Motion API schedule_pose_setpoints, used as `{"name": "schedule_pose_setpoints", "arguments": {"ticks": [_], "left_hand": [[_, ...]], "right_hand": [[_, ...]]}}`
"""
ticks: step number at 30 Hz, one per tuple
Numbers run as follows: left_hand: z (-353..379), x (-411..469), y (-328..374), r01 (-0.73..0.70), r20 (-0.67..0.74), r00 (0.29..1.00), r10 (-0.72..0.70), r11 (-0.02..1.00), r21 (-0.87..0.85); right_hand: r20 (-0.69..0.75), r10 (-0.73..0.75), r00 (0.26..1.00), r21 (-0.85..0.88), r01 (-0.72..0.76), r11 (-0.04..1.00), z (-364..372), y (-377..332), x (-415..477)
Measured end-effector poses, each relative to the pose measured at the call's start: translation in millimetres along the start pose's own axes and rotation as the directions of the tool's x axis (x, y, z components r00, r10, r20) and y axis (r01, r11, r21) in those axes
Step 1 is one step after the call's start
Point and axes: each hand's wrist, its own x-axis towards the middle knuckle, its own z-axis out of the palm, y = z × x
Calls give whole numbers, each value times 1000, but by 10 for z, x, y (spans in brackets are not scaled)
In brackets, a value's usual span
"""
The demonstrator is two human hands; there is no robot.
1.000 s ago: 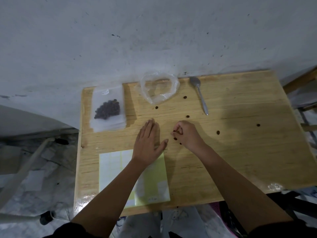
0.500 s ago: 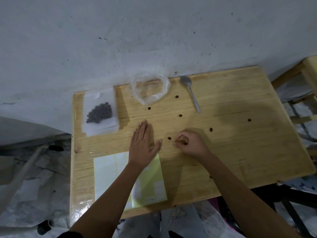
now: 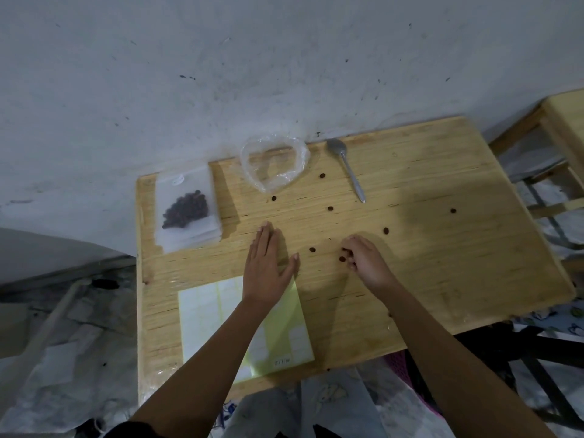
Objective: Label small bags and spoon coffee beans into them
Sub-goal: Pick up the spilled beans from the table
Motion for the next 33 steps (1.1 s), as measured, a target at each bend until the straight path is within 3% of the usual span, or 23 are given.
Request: {"name": "schedule_pose_setpoints", "arguments": {"ticks": [2,5,7,9,12,20,24,26,30,33], "left_hand": [[23,-45,37,4,1,1000,-4,1000,-11],[38,-94,44,-15,-2,1000,15,1000,-8],[32,-101,24,-32,4,999,32,999,4],[20,-104,5,-52,13,999,52,998,19],[5,-128,-11,-70,32,997,69,997,35],[-10,-280,6,-88,64,994,85,995,49],[36,-347,105,-111,100,989,109,994,18],[70,-387,163,-140,117,983,139,990,3],[102,-393,180,-144,110,983,145,989,-13],[107,-391,170,-153,100,983,155,988,-28]], "right_hand": [[23,98,995,321,-100,942,-70,28,-45],[30,137,990,492,-133,860,-144,43,-104],[-30,96,995,354,-80,932,-168,52,-133],[-121,-42,992,10,44,999,-171,76,-147],[-145,-255,956,-268,210,940,-128,155,-129],[-203,-339,919,-405,236,883,-16,266,-58],[-162,-306,938,-481,196,854,-17,273,-62],[-154,-254,955,-416,170,893,-44,285,-135],[-117,-98,988,-5,99,995,-206,384,-396],[-122,42,992,431,15,902,-333,516,-576]]}}
